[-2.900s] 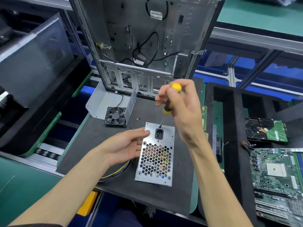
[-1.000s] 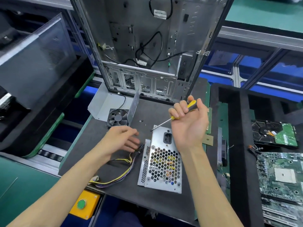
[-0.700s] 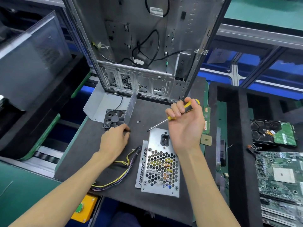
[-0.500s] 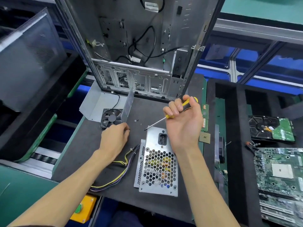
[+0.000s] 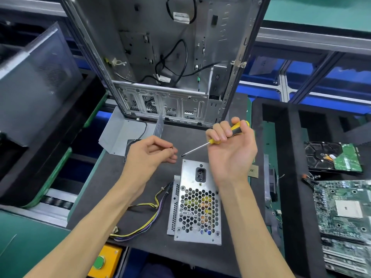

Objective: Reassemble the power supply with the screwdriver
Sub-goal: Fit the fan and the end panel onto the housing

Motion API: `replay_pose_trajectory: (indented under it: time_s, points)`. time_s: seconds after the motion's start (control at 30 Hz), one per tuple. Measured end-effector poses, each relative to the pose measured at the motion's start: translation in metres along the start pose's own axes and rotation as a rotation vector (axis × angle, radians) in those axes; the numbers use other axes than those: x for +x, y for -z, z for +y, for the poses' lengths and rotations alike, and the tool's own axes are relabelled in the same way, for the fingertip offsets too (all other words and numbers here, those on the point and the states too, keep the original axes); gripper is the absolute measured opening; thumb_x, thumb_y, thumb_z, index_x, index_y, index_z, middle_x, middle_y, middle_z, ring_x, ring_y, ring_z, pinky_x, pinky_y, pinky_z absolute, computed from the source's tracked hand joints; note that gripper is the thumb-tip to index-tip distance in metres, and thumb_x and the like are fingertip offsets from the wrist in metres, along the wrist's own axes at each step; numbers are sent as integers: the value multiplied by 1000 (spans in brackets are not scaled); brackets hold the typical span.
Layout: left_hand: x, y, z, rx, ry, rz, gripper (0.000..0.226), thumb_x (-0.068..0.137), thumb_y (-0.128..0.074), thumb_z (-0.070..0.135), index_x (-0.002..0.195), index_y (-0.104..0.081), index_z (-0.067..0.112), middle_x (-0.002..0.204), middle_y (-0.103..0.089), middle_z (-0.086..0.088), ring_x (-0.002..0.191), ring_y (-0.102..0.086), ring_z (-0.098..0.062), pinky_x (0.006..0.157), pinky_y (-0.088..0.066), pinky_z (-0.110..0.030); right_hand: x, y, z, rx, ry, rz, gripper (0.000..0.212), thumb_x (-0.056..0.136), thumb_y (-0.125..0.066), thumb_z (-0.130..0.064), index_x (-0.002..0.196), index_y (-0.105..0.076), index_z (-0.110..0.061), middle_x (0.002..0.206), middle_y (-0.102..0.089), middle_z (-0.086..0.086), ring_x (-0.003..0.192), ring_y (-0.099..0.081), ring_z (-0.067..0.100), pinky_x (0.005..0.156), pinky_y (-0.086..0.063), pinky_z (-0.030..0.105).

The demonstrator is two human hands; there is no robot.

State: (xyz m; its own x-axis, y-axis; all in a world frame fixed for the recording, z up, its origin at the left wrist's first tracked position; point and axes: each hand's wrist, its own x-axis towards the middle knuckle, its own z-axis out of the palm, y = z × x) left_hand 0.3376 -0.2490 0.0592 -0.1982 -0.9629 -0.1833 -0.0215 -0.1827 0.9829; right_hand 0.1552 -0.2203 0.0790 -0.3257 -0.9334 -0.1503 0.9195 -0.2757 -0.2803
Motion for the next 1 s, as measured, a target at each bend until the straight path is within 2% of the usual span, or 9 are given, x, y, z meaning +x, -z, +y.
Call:
replay_pose_trajectory:
  time_s: [0.17,0.27,0.57,0.67,0.8,0.87,0.93,1.0]
  points:
    - [-13,-2,17,-150,44,-143,15,73,-81,10,88,-78,11,85,-75,-19,75,-74,-27,74,-59,-28,1,-4,-2,28,30,17,7,91,-54,-18,86,-51,-13,70,-29,-1,59,-28,14,57,-34,25]
    - [-18,-3,20,-195,63,-174,17,71,-81,11,88,-80,12,85,-76,-19,74,-74,-25,74,-59,-27,0,-3,-3,52,35,12,8,91,-54,-18,86,-52,-13,70,-31,-1,59,-30,14,57,-34,25]
    - [-22,-10,24,-158,21,-94,16,72,-82,15,87,-81,10,85,-76,-21,74,-75,-28,72,-60,-27,-4,-8,-1,20,74,-14,9,87,-56,-18,82,-50,-14,70,-29,-1,60,-28,15,58,-34,26]
    - [-23,-15,23,-105,-20,-56,7,81,-79,5,87,-79,8,81,-76,-19,71,-75,-29,68,-60,-27,-5,-7,-3,45,70,-12,10,88,-54,-18,80,-48,-14,70,-29,-1,60,-27,15,58,-33,27]
    - [-24,-20,24,-71,-27,-72,9,84,-77,2,92,-78,6,83,-76,-19,75,-76,-31,69,-61,-27,-6,-7,-7,61,68,0,13,91,-51,-19,80,-48,-14,69,-29,-1,60,-27,15,58,-32,26]
    - [-24,-20,26,-70,-24,-99,16,83,-81,9,99,-77,8,86,-77,-18,78,-76,-32,71,-61,-29,-7,-8,-10,80,63,-3,14,93,-50,-19,81,-48,-13,69,-29,-1,60,-28,15,58,-33,26]
    - [-25,-19,25,-58,-22,-103,26,79,-82,24,102,-78,13,86,-77,-14,77,-76,-30,70,-61,-30,-8,-10,-14,93,62,-17,16,96,-47,-19,81,-49,-13,69,-30,-1,59,-28,15,58,-33,26]
    - [-25,-16,21,-4,-11,-53,20,81,-83,32,95,-79,19,78,-75,-5,67,-70,-20,62,-58,-26,-10,-12,-20,86,65,-55,21,99,-44,-23,81,-48,-13,68,-29,-1,59,-26,14,57,-31,26]
